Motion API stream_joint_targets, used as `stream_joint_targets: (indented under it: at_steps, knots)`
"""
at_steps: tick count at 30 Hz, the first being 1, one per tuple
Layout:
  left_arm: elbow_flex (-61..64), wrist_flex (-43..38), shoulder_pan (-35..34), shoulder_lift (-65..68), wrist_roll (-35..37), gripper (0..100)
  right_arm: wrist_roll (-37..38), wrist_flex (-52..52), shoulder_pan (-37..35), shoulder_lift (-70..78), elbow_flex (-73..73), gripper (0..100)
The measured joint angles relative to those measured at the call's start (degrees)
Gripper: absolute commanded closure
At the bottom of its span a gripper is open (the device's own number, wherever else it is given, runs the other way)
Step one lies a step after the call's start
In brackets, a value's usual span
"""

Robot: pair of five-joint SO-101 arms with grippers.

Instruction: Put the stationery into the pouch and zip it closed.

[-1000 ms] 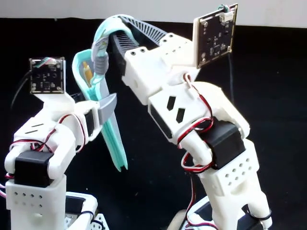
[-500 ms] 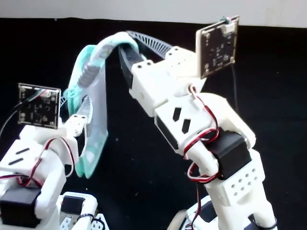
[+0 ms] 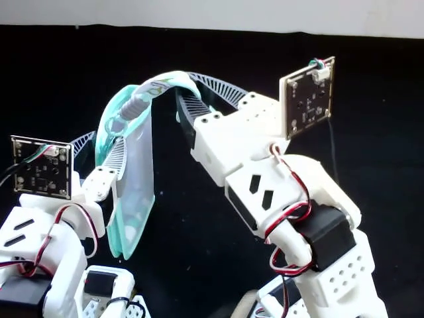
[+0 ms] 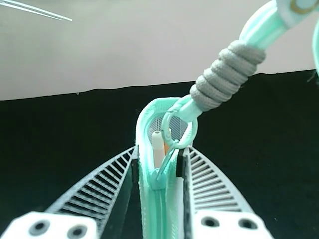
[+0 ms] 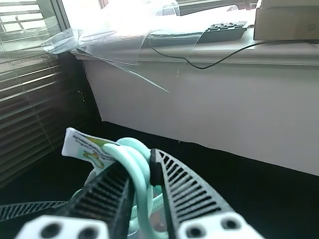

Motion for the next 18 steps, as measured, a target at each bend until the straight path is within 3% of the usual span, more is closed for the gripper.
stream_joint_targets:
  at_steps: [10, 18]
  knots:
    - [-0.1, 6.8, 2.8, -0.2, -0.1, 84, 0.0, 0.0, 0.0, 0.0, 0.0, 99.2]
    - [-0.1, 7.4, 3.4, -0.2, -0.1, 84, 0.0, 0.0, 0.0, 0.0, 0.0, 99.2]
